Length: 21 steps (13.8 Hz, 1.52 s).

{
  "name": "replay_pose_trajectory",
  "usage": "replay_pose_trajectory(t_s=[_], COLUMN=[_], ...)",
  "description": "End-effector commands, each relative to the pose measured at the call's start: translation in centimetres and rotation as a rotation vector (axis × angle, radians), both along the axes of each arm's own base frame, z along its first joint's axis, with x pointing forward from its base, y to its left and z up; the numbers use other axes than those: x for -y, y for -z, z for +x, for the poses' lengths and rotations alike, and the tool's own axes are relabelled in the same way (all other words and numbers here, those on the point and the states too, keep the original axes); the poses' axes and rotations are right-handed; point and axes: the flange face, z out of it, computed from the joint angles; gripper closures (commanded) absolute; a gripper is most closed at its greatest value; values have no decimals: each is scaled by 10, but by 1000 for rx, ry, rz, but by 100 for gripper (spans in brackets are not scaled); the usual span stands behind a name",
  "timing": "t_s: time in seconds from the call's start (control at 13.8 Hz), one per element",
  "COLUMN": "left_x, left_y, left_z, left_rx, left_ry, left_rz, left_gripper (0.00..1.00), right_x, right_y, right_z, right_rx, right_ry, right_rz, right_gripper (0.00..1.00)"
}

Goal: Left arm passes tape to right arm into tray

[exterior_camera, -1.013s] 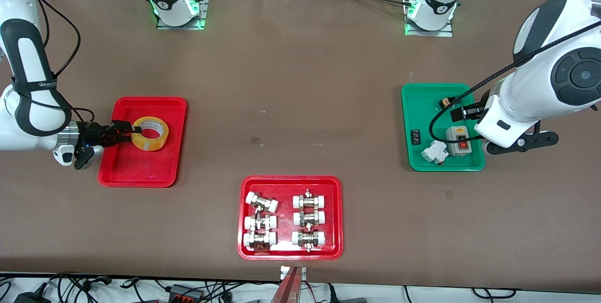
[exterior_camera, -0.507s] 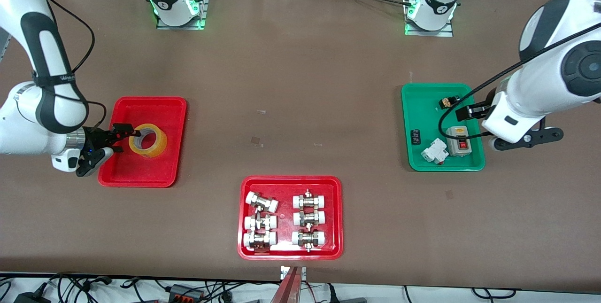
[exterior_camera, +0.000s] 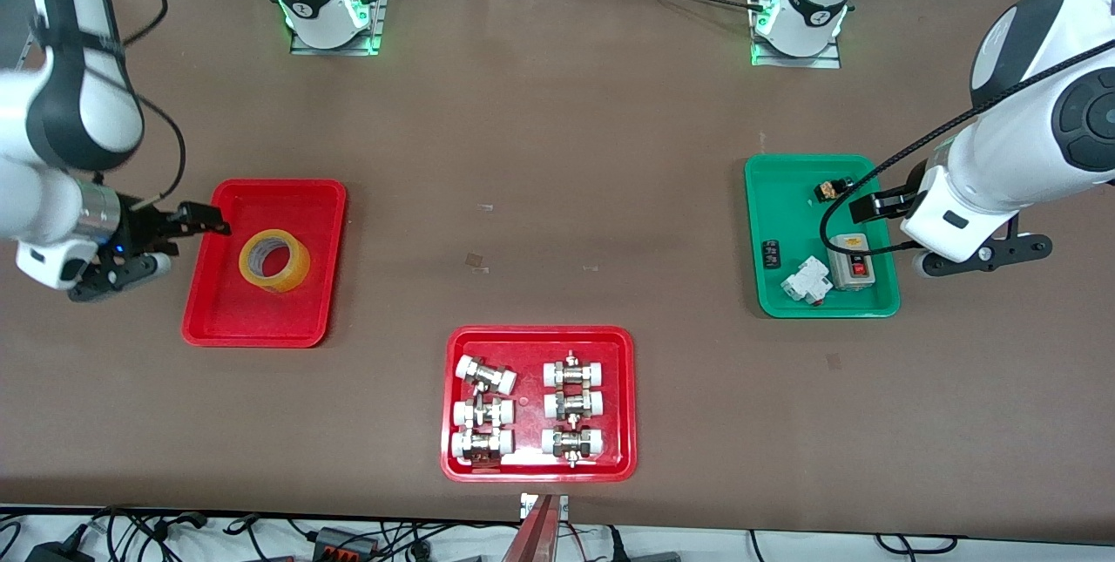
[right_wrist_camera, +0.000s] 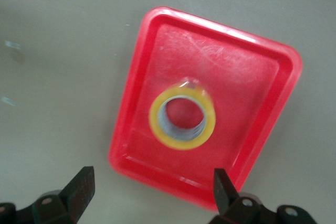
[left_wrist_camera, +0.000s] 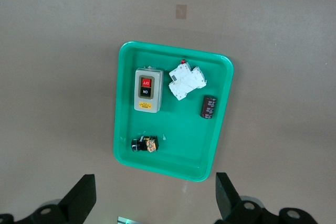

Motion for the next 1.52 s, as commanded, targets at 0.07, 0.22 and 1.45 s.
replay_pose_trajectory(t_s=[0.07, 0.22, 1.45], left_x=[-32, -41, -38], left_y=[-7, -17, -62], left_z=[3, 4, -26], left_rx=[40, 73, 153], left_ry=[69, 140, 57], left_rz=[-22, -29, -139], left_gripper=[0, 0, 0], right_x=[-34, -53, -51], right_y=[-78, -113, -206], right_z=[-38, -60, -70], right_rx=[23, 24, 160], right_ry=[129, 197, 330], right_rz=[-77, -132, -154], right_gripper=[0, 0, 0])
